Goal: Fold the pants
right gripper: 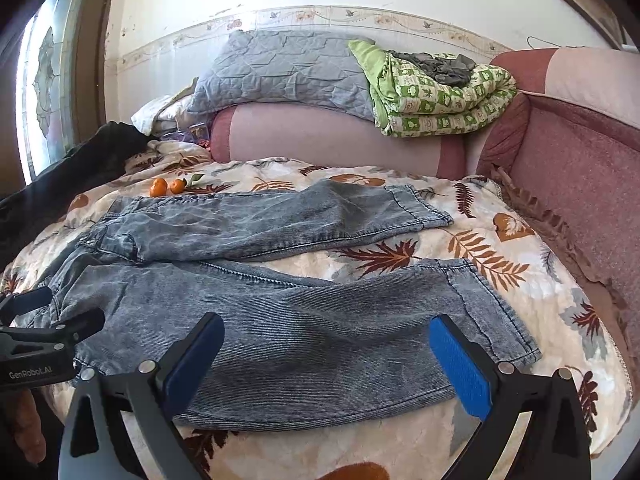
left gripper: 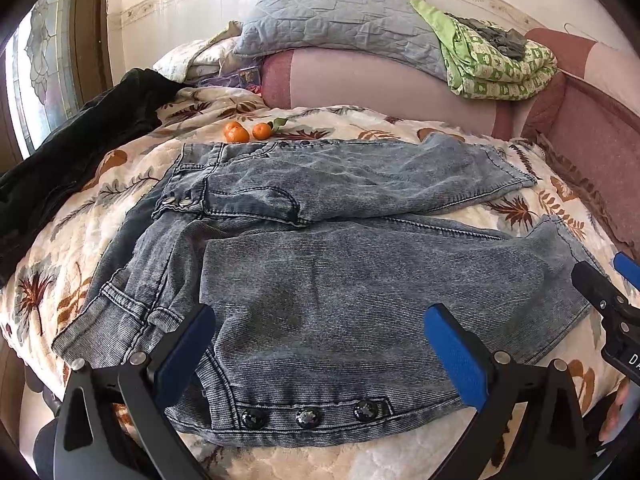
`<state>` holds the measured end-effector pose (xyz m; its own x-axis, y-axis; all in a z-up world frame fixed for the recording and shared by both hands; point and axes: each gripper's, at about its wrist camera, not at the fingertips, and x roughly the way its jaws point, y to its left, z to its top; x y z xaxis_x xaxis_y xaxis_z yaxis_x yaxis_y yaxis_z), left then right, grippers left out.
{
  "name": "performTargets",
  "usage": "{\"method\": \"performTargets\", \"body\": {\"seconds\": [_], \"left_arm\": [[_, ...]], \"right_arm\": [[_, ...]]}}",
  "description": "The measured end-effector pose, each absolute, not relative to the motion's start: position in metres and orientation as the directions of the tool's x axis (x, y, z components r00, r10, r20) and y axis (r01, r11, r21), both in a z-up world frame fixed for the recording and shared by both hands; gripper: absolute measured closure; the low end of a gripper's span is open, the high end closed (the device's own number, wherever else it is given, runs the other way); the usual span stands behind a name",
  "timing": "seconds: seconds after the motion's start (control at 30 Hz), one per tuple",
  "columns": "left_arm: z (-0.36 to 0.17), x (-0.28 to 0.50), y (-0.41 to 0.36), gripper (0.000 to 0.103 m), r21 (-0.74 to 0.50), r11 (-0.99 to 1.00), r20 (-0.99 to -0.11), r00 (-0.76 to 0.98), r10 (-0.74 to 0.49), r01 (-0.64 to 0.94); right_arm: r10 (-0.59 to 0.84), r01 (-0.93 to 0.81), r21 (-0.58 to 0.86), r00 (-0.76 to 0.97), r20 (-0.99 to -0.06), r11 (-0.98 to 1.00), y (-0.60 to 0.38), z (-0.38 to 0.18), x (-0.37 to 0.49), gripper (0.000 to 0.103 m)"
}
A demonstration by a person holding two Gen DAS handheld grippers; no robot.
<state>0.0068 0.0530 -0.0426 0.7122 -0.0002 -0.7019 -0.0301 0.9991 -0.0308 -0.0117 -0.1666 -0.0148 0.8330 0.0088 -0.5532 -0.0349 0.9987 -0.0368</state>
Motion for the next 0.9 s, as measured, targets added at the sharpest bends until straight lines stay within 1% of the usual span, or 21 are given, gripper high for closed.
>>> {"method": "performTargets", "body": {"seconds": [0.9], "left_arm": [[-0.0507, 0.0055, 0.0549, 0.0, -0.024, 0.999, -0.711, 0.703, 0.006, -0.034]], "right_arm": [[0.016, -0.052, -0.047, 0.822, -0.569, 0.998, -0.1617, -0.0177, -0.0102, 0.0]]}}
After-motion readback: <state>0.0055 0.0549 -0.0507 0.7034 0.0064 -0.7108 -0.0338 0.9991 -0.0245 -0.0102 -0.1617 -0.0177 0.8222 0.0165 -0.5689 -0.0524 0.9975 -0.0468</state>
